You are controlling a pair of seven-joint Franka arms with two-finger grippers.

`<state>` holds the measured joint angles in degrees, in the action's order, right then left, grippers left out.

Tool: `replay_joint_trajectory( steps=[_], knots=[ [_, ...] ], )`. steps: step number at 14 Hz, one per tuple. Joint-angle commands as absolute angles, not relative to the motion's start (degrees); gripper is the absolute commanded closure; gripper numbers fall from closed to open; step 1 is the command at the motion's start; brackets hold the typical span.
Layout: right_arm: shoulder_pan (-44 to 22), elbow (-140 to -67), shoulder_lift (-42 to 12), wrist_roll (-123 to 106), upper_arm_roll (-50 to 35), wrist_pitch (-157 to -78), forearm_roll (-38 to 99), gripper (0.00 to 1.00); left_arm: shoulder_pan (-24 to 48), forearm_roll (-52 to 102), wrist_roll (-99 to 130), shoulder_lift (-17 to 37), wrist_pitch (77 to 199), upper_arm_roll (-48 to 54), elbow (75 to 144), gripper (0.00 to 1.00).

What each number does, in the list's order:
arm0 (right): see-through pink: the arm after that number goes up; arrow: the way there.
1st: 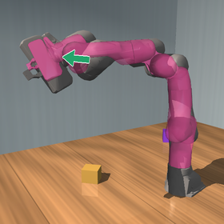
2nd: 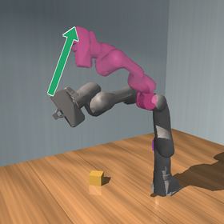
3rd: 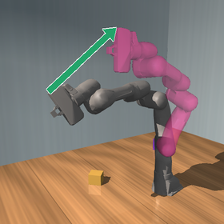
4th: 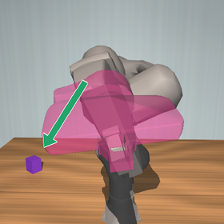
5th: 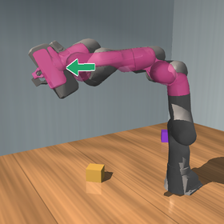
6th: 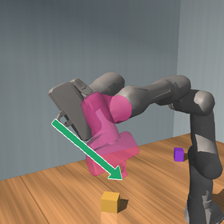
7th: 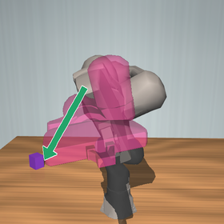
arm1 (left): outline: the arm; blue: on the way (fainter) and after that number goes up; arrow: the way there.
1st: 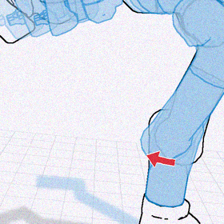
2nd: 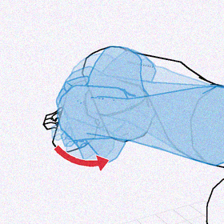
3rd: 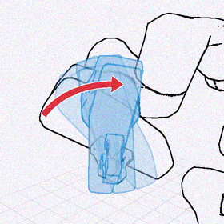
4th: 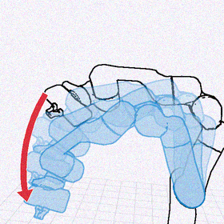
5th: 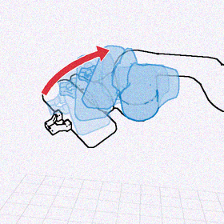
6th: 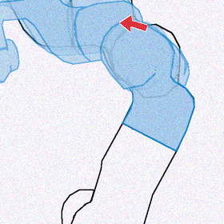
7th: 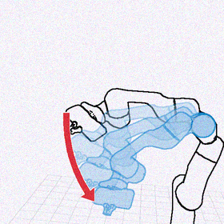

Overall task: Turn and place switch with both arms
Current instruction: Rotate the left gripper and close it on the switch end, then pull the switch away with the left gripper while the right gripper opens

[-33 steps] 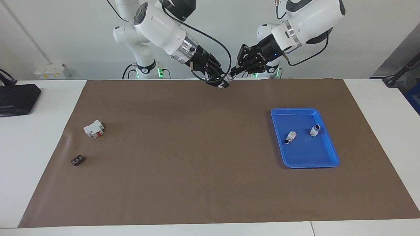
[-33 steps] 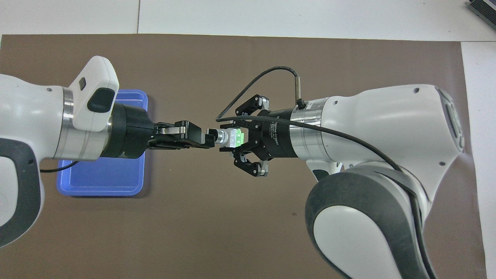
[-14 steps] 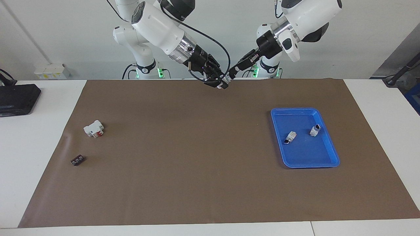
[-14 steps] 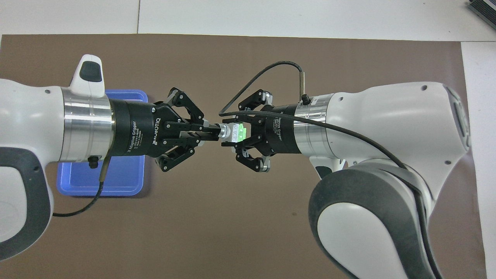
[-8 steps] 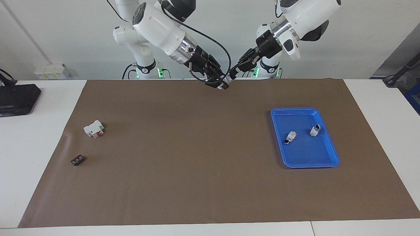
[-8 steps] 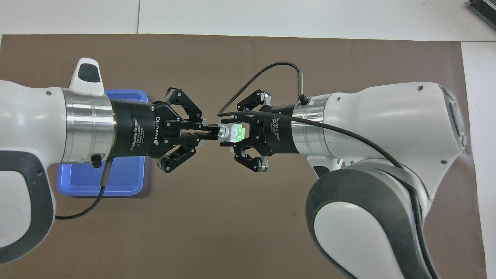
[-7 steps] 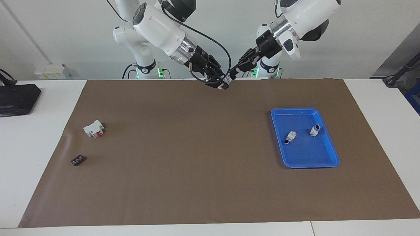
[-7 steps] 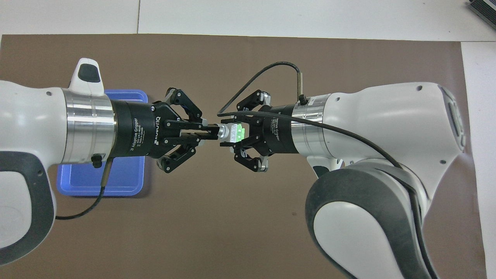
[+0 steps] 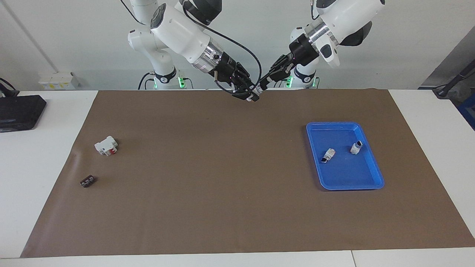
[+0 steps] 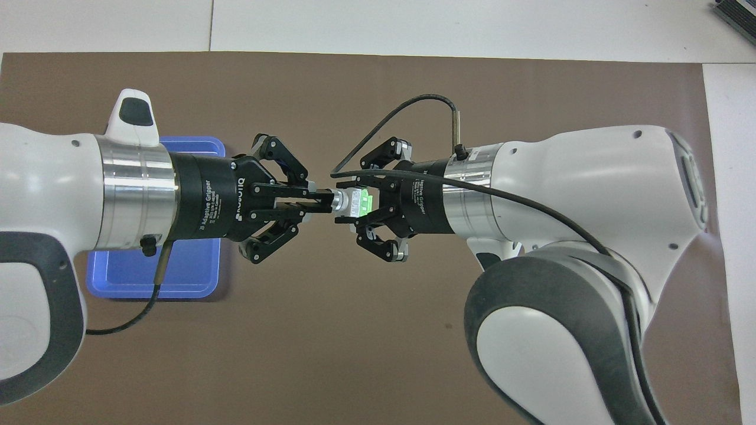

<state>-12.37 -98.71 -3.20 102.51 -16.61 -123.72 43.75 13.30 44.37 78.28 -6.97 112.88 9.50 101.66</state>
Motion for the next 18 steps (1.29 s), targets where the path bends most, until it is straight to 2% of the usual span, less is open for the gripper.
replay_joint_trajectory(
  steps=[1, 3, 9, 15, 18],
  knots=[
    [-12.0, -99.1, -2.0, 102.4, -17.1, -122.0, 44.1, 0.67, 13.2, 41.6, 78.1, -7.1, 117.0, 8.8, 102.7, 1.0],
    [-12.0, -99.1, -1.8, 102.0, -17.1, -122.0, 42.5, 0.0, 13.2, 41.5, 77.9, -7.1, 117.0, 8.7, 102.7, 1.0],
    [-11.3, -99.1, -0.3, 89.9, -16.9, -118.1, 32.0, 0.0, 12.1, 39.9, 73.9, -7.4, 116.8, 8.3, 103.5, 1.0],
    [-5.5, -99.1, 1.1, 64.7, -16.4, -110.7, 12.4, 0.0, 6.0, 28.1, 64.4, -9.0, 113.6, 8.2, 106.7, 1.0],
    [-1.8, -98.7, 1.6, 49.6, -16.4, -107.7, 4.3, 0.0, -0.4, 24.8, 52.9, -10.4, 108.9, 8.1, 108.6, 1.0]
  ],
)
